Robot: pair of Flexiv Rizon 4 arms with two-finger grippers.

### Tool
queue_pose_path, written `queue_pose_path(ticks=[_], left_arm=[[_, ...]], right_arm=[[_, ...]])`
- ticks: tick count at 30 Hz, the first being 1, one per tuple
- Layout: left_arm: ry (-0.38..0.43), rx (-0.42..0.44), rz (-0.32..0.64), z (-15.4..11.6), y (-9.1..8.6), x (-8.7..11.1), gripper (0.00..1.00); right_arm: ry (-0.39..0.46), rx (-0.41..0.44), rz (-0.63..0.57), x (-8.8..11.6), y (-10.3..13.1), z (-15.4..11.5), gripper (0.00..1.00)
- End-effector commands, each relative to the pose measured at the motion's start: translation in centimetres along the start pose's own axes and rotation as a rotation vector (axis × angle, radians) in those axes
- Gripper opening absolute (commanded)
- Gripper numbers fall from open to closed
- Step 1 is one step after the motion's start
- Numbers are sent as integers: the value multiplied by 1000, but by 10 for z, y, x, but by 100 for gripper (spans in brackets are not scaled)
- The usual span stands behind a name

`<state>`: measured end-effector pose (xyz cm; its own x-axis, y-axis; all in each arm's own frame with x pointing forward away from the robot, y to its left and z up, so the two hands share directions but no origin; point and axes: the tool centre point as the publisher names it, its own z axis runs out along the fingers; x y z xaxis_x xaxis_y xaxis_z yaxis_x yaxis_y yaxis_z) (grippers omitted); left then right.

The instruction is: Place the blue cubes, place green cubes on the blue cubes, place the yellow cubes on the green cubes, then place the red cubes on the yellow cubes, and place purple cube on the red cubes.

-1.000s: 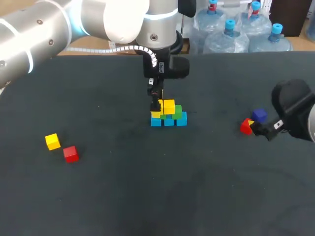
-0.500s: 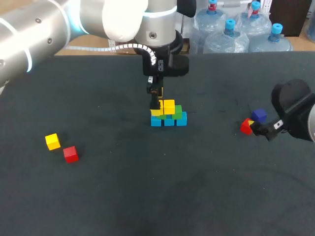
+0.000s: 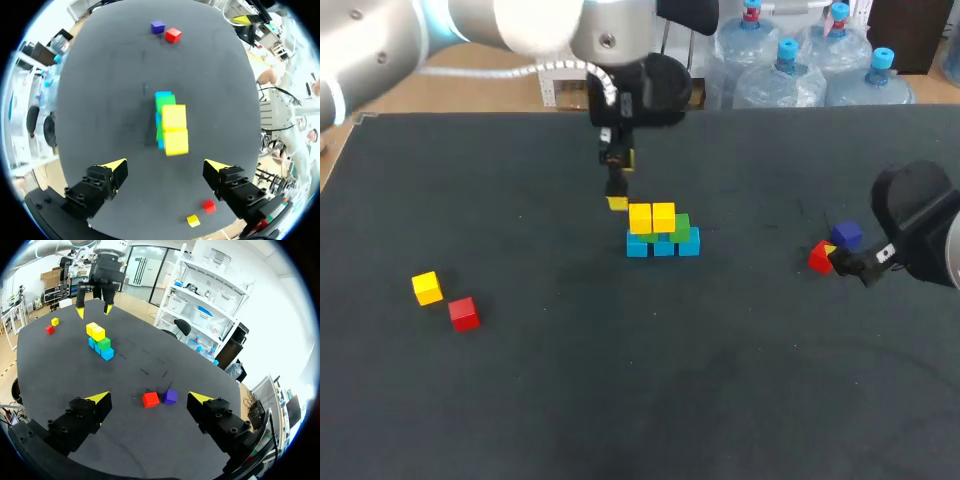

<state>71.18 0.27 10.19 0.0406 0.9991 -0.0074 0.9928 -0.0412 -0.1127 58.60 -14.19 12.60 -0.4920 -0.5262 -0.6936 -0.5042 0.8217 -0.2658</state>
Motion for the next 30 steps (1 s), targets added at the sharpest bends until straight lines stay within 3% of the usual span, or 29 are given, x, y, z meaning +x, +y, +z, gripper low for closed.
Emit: queue_pose_path(ticks=[1, 8, 19, 30], left_arm=[[-13, -75, -48, -20, -16, 37, 100], [21, -91, -143, -33, -37, 80, 100], [38, -125, -332, -16, -80, 138, 100], [35, -165, -397, -19, -111, 184, 100]], right_arm=[[-10, 0, 2, 2, 0, 1, 100], [-10, 0, 2, 2, 0, 1, 100], [-10, 0, 2, 2, 0, 1, 100], [-10, 0, 2, 2, 0, 1, 100]])
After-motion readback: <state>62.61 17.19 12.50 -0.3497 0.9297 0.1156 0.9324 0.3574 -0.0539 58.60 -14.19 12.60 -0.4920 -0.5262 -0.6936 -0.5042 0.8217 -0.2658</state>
